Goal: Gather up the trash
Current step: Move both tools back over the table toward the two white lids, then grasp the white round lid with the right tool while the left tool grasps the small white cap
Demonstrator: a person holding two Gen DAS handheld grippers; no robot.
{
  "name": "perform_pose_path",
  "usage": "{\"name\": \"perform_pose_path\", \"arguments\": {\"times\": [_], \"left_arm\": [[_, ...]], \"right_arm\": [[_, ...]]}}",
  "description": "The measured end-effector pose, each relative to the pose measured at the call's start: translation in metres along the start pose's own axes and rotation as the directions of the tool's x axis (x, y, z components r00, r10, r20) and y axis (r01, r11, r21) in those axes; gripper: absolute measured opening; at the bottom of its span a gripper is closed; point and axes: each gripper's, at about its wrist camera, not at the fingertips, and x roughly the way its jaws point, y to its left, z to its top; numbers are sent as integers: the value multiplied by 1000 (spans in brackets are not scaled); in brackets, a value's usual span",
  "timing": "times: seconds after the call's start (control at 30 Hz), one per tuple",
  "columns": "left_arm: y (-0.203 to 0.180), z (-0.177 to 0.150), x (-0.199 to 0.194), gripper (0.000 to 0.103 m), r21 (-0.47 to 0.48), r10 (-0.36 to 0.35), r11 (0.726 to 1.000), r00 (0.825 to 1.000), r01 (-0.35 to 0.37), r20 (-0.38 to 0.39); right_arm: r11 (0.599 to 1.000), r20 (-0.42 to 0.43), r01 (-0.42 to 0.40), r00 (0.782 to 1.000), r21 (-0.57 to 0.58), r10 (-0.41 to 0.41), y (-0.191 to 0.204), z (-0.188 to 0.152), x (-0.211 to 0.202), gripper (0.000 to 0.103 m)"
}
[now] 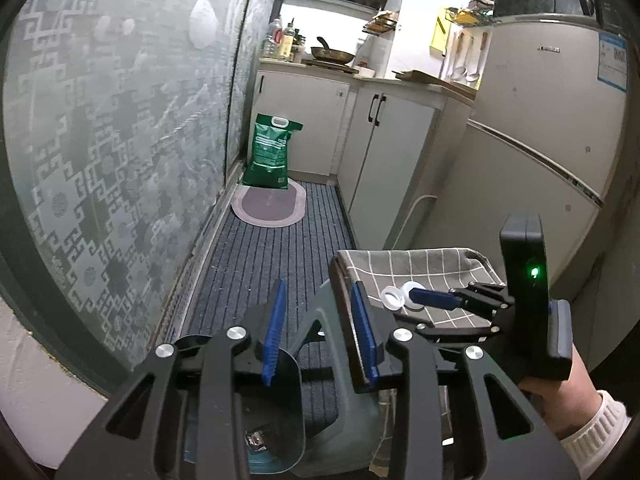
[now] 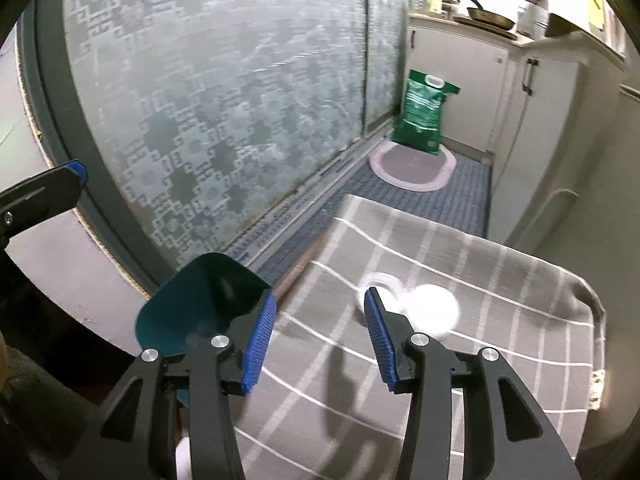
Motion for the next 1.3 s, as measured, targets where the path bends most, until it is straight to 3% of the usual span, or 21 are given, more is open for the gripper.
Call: {"name": "perform_pose_path", "arguments": {"times": [0.73,1.17,1.3], "left_arm": [[-36,-14,57,43,44,-35,998,994,40,-103],[-47,-26,79,44,64,-52,996,985,63,-163],[-55,-27,83,44,71,-60,995,983,74,-173]], "right_arm": [[996,-39,50,998,68,-48,-56,-25,10,46],[994,-66,65,996,92,-59,-64,-11,32,46],[994,-64,61,996,94,-55,-67,-10,32,39]]}}
